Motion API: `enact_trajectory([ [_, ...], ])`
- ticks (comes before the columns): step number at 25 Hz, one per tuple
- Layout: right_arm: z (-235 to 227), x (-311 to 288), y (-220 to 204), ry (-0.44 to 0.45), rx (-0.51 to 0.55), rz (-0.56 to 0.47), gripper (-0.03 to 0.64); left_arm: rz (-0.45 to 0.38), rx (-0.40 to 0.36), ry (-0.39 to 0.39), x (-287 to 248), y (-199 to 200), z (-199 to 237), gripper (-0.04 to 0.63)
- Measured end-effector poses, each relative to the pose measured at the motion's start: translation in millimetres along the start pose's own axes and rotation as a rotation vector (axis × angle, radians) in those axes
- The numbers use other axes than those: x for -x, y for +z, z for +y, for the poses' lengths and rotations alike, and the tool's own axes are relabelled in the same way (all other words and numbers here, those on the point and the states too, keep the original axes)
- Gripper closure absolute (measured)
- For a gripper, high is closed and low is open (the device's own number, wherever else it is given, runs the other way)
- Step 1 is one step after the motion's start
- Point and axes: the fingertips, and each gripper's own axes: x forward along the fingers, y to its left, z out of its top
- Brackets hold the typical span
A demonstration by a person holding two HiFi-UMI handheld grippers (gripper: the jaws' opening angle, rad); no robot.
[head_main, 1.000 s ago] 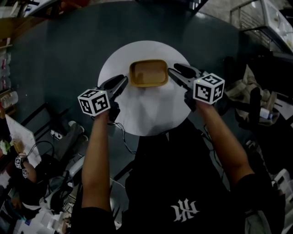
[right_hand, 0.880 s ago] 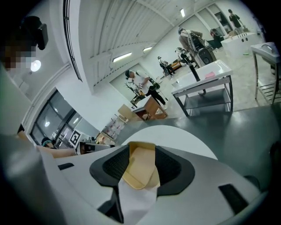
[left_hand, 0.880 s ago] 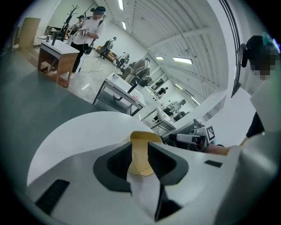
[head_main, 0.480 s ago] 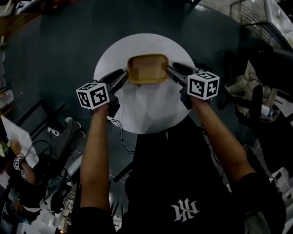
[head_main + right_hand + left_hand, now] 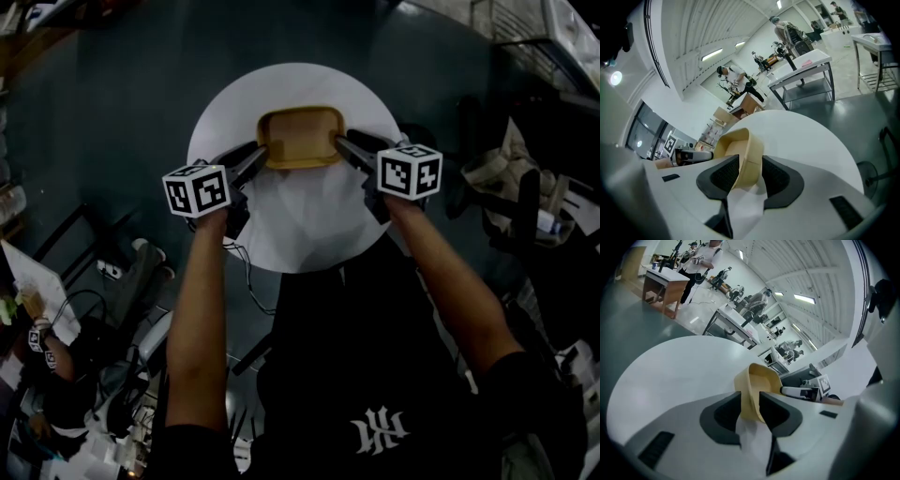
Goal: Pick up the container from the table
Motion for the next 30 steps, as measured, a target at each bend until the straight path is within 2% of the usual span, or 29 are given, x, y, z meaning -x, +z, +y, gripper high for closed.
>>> enact_trajectory([
  [7, 2.9, -0.8, 0.4, 0.017, -0.001, 0.001, 0.513, 0.016, 0.024, -0.030, -3.8, -7.9, -6.1, 0.508],
  [15, 4.0, 3.8, 5.5, 0.006, -0.035, -0.025, 0.531, 0.002, 0.067, -0.048, -2.9, -7.5, -11.2, 0.550],
  [21, 7.9, 10.6, 11.3, 0.015, -0.033, -0.028, 0.534, 0.008, 0.053, -0.035, -1.5, -8.1, -17.1, 0.557],
  [30, 30.7, 25.7, 27.0, 0.045, -0.017, -0.053, 0.534, -0.048, 0.033, -0.045, 20.0, 6.0, -38.5, 0.557],
])
